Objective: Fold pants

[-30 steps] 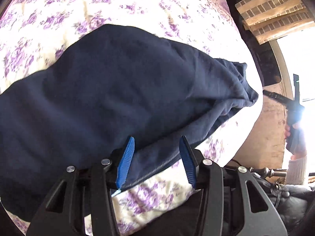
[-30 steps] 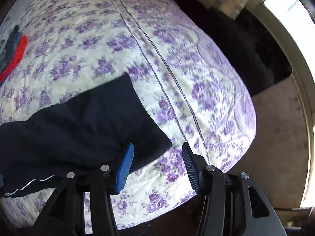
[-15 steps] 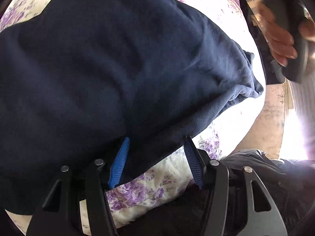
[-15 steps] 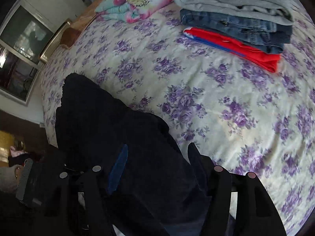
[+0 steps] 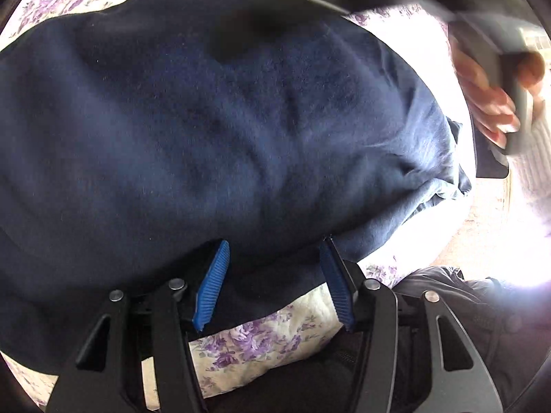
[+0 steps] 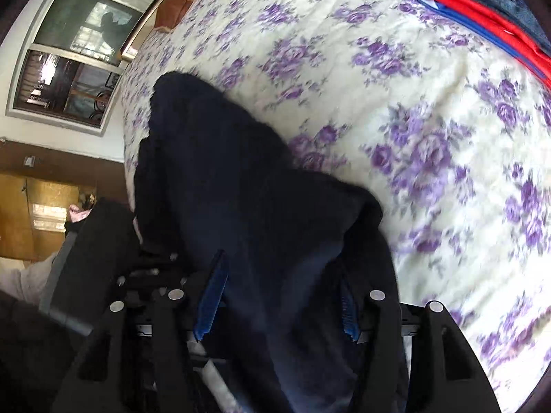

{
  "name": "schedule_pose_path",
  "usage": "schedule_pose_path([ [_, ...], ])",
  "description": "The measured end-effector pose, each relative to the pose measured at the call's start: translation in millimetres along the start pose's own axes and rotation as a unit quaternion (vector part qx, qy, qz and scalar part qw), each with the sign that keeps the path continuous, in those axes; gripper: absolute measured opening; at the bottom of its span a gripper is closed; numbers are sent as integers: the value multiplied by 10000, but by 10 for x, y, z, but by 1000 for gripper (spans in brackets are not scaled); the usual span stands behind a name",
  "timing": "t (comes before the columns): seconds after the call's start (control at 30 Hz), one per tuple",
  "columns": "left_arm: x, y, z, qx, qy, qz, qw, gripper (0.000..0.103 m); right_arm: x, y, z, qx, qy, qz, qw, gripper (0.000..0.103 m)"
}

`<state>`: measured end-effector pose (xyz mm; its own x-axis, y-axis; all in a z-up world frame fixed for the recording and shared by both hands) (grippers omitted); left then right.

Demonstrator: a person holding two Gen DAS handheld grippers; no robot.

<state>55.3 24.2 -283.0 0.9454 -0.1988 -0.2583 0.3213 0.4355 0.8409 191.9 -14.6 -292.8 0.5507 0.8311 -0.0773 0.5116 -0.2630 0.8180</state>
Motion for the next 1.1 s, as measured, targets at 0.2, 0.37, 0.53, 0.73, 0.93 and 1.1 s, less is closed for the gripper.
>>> schedule_pose_path([
  [0.2,101,-17,35,-127,11,-97,9999,53,124,172,103,795,-156,364,9960,9],
  [0.37,93,25,-24,-164,-28,-70,9998,53,43,539,65,-4,-71,1029,9947,7],
  [0.53,144,11,-44,-17,15,-19,10000,53,370,337,295,-1326,-301,738,9880,7],
  [0.73,105,-6,-14,122,-148,40,9998,56,346,335,548,-940,-682,533,9918,20],
  [0.93,276,543,178,465,-639,598,9951,56,-248,1390,534,-1837,-931,1650,9645,48],
  [1.1,857,643,216,915,-755,682,9906,49,-1022,1596,388,-1586,-1354,2008,9572,22],
])
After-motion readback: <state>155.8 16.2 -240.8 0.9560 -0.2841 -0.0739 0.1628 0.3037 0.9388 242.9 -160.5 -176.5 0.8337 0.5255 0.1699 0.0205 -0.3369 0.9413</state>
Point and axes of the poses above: each gripper's, at about its wrist camera, not at the fingertips, and y roughly against the way its jaws point, z to its right, x to its top, the point moved 6 cm from there along -y, roughly the way its jaws point, and after that the axes turned 13 degrees about -z, right-handed, at the moved point
